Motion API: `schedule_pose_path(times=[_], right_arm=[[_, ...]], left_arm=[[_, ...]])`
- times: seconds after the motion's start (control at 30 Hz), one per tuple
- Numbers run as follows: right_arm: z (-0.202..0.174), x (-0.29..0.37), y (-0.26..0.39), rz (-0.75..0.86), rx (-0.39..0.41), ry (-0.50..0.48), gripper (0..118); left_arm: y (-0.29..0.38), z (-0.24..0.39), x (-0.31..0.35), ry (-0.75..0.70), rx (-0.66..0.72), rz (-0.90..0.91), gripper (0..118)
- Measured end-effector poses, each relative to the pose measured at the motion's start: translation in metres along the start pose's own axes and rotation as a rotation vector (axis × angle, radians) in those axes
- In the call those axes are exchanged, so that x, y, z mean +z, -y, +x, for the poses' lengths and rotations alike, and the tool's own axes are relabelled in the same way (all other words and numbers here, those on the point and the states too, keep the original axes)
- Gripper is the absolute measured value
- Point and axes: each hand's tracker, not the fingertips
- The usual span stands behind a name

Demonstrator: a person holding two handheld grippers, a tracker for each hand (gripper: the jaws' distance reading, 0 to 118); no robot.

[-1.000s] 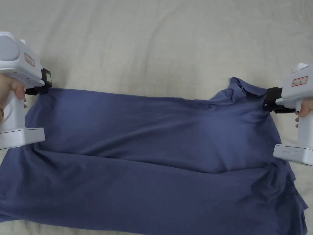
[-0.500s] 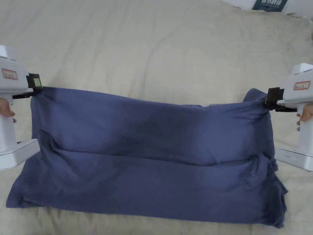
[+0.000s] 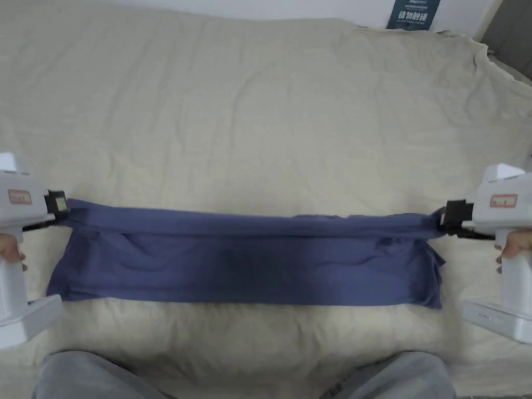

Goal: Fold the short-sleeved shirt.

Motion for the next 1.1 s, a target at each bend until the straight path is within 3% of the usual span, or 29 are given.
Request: schedule_pose_path(times=[0.2,0.37,0.4,0.47,0.5,0.53,0.57,0.6,0.63,0.77,0.83,1.0,1.1], right_arm=[[-0.002,-0.027,0.052,-0.104,0.001,0.075,1],[-0.006,-0.041,0.071,-0.133,-0.014,0.112,1],[-0.007,-0.041,0.071,-0.132,-0.021,0.118,2],[-0.008,-0.035,0.070,-0.122,-0.017,0.118,3],[-0.008,-0.029,0.067,-0.120,-0.009,0.116,11],[-0.008,-0.023,0.063,-0.128,0.011,0.128,40],[-0.007,-0.015,0.058,-0.137,0.051,0.163,70],[-0.006,-0.006,0.054,-0.124,0.091,0.190,93],[-0.005,0.005,0.050,-0.076,0.126,0.206,108],[-0.012,0.059,0.022,0.153,0.239,0.329,109],[-0.020,0.085,0.013,0.288,0.244,0.345,109],[-0.048,0.133,0.011,0.631,0.173,0.212,112],[-0.066,0.142,0.021,0.776,0.191,0.157,112]], left_arm=[[0.051,-0.010,-0.019,-0.053,0.007,-0.123,0],[0.062,-0.007,-0.025,-0.086,0.010,-0.123,0],[0.060,-0.005,-0.024,-0.099,0.008,-0.123,2],[0.055,-0.003,-0.021,-0.131,-0.041,-0.124,21],[0.052,-0.003,-0.017,-0.170,-0.078,-0.128,39],[0.049,-0.005,-0.014,-0.195,-0.102,-0.132,74],[0.044,-0.010,-0.008,-0.207,-0.107,-0.117,95],[0.038,-0.014,-0.002,-0.216,-0.107,-0.094,110],[0.033,-0.018,0.003,-0.221,-0.106,-0.067,118],[-0.002,-0.017,0.033,-0.222,-0.119,0.057,118],[-0.015,-0.007,0.050,-0.211,-0.150,0.143,118],[-0.026,0.038,0.082,-0.134,-0.182,0.355,118],[-0.014,0.063,0.097,-0.070,-0.199,0.546,118]])
